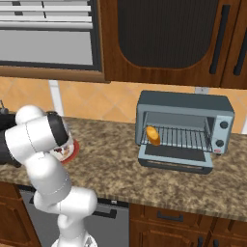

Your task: Pick up the kebab skewer and baguette bread, and place them inside the toaster oven. Close the toaster oven door and start by setting the timer.

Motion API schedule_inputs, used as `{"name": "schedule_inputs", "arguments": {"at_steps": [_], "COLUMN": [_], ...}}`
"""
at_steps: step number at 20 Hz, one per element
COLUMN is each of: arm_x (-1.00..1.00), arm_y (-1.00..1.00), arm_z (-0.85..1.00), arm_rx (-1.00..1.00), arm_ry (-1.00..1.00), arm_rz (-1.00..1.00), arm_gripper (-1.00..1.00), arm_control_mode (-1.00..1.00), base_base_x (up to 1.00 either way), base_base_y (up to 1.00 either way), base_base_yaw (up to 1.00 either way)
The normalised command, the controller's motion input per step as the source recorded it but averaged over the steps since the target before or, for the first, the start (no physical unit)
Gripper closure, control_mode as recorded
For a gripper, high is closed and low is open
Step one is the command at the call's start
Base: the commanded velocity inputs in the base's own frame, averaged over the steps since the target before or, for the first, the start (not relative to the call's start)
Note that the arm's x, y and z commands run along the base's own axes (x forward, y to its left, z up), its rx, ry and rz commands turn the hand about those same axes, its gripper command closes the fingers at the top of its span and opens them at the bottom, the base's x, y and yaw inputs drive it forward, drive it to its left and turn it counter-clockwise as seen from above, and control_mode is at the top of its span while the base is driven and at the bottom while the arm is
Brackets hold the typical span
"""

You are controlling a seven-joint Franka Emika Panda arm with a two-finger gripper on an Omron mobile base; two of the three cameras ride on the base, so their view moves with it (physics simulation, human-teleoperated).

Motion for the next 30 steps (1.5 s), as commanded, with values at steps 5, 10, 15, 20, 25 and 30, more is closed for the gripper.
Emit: {"name": "schedule_inputs", "arguments": {"at_steps": [5, 10, 15, 20, 25, 30], "arm_x": [0.14, 0.20, 0.09, -0.23, -0.42, -0.37], "arm_y": [0.00, 0.00, 0.00, -0.04, -0.39, -0.80], "arm_z": [-0.08, -0.10, -0.08, 0.00, 0.14, 0.91], "arm_rx": [-0.04, -0.03, -0.02, 0.00, 0.00, 0.10], "arm_ry": [0.00, 0.00, 0.00, 0.00, 0.00, 0.00], "arm_rz": [0.00, 0.00, 0.00, 0.00, 0.00, 0.00], "arm_gripper": [-1.00, -1.00, 1.00, 1.00, 1.00, 1.00], "arm_control_mode": [-1.00, -1.00, -1.00, -1.00, -1.00, -1.00], "base_base_x": [0.00, 0.00, 0.00, 0.00, 0.00, 0.00], "base_base_y": [0.00, 0.00, 0.00, 0.00, 0.00, 0.00], "base_base_yaw": [0.00, 0.00, 0.00, 0.00, 0.00, 0.00]}}
